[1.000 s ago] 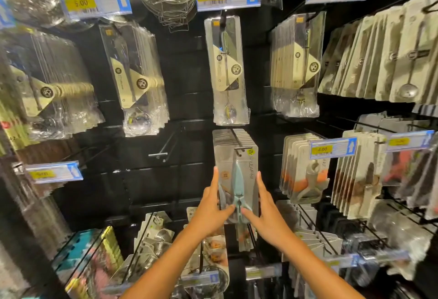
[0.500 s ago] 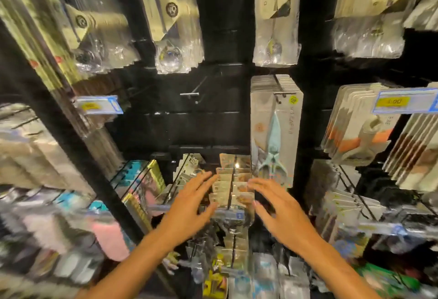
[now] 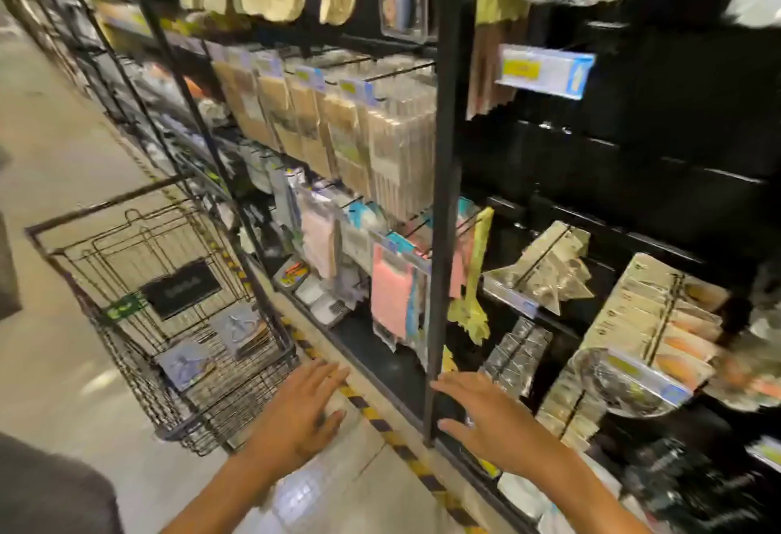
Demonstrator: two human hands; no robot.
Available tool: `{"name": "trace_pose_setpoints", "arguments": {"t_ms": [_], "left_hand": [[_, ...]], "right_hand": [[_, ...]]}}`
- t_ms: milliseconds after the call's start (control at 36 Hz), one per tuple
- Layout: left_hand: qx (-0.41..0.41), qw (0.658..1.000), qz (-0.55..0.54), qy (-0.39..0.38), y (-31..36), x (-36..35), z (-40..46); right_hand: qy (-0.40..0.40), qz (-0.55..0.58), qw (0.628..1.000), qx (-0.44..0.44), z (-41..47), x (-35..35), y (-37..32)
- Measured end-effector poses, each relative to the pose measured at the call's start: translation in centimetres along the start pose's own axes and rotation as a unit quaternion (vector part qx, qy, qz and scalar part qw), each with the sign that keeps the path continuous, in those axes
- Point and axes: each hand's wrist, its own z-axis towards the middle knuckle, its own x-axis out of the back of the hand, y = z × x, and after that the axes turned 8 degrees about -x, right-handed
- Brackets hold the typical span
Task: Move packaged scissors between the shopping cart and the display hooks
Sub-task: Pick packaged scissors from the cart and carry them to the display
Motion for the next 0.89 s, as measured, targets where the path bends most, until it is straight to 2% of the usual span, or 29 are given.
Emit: {"name": "trace_pose_setpoints", "arguments": {"t_ms": [250, 333, 444, 611, 694, 889], "left_hand": [[0.185, 0.982, -0.02, 0.007, -11.8, 1.7, -13.8], [0.224, 0.974, -0.029, 0.028, -15.2, 1.8, -17.4], [0.278, 0.959, -0.062, 0.017, -19.1, 2.1, -20.5], [0.315, 0.945, -0.085, 0.001, -24.0, 1.7, -22.0], [0.337, 0.936, -0.104, -0.013, -25.9, 1.0, -21.9], [0.331, 0.935, -0.12, -0.042, -29.3, -0.4, -18.7]], "right_hand": [[-0.104, -0.043, 0.991, 0.066, 11.3, -5.4, -12.9], [-0.133, -0.039, 0.987, 0.079, 14.3, -7.5, -17.1], [-0.149, -0.06, 0.982, 0.099, 18.2, -9.9, -21.4], [-0.149, -0.084, 0.98, 0.102, 22.9, -12.5, -26.0], [-0.167, -0.086, 0.977, 0.098, 24.9, -14.0, -26.7], [-0.189, -0.099, 0.972, 0.097, 30.0, -15.2, -26.9]]}}
